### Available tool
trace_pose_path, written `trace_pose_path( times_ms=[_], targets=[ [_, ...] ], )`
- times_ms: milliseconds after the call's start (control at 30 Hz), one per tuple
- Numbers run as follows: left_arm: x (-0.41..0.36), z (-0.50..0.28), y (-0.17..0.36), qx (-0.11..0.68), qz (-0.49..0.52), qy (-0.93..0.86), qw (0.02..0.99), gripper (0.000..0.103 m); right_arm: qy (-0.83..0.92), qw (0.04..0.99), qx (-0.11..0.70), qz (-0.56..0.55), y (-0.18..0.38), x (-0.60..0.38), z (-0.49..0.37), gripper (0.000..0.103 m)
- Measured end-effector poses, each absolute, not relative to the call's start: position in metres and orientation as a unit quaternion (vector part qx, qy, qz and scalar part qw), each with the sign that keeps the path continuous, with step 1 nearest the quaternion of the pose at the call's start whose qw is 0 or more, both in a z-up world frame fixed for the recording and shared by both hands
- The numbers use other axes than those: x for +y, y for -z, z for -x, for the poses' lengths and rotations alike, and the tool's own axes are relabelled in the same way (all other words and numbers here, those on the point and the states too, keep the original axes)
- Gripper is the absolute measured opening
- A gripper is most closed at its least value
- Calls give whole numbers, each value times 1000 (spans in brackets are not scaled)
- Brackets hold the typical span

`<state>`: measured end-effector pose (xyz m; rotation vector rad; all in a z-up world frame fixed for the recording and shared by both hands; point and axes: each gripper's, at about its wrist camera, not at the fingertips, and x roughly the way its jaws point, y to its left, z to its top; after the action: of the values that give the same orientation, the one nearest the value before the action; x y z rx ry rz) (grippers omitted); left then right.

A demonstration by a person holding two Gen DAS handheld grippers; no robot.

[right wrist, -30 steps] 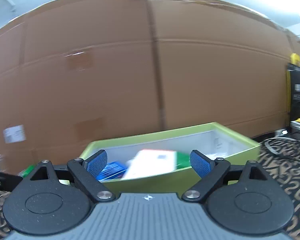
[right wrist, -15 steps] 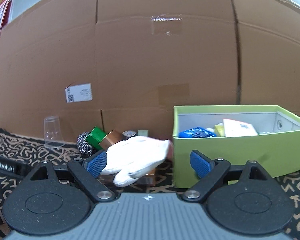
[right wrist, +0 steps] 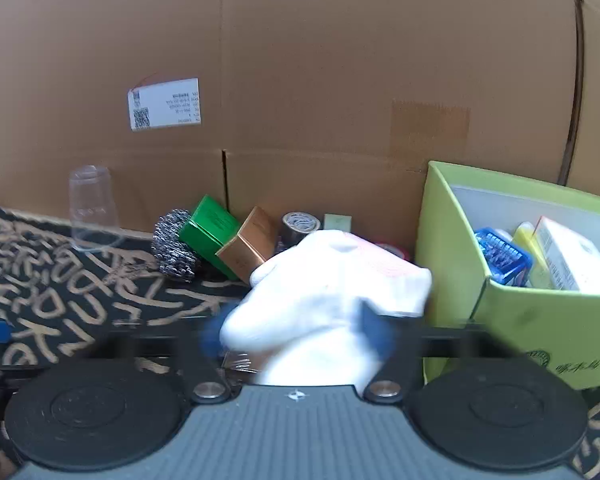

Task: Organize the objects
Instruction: 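Return both tools to the pile and grasp the white glove with the right tool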

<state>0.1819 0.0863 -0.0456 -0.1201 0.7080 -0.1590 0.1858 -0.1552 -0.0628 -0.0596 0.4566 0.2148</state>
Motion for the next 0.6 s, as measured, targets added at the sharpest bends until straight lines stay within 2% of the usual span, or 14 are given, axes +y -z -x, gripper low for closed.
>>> trace_pose_path(
  times_ms=[33,133,267,400,500,567,600],
  targets=[
    [86,-182,46,347,58,76,933,103,-114,965,235,26,63,-157,-184,19],
    [85,-184,48,350,57,77,932,103,-140,959,245,19,60,-162,-169,17],
    [85,-189,45,349,50,70,933,103,-211,945,252,8,59,-166,-141,17],
    [82,-206,34,347,58,70,933,103,-274,915,296,-3,73,-161,-128,17],
    [67,-225,24,339,50,76,937,103,-290,912,290,-17,71,-163,-125,17],
    [52,-239,18,332,41,93,938,101,-290,909,298,-27,73,-165,-126,17],
    [43,-247,16,333,34,103,937,96,-289,909,297,-29,72,-166,-126,17]
  ],
)
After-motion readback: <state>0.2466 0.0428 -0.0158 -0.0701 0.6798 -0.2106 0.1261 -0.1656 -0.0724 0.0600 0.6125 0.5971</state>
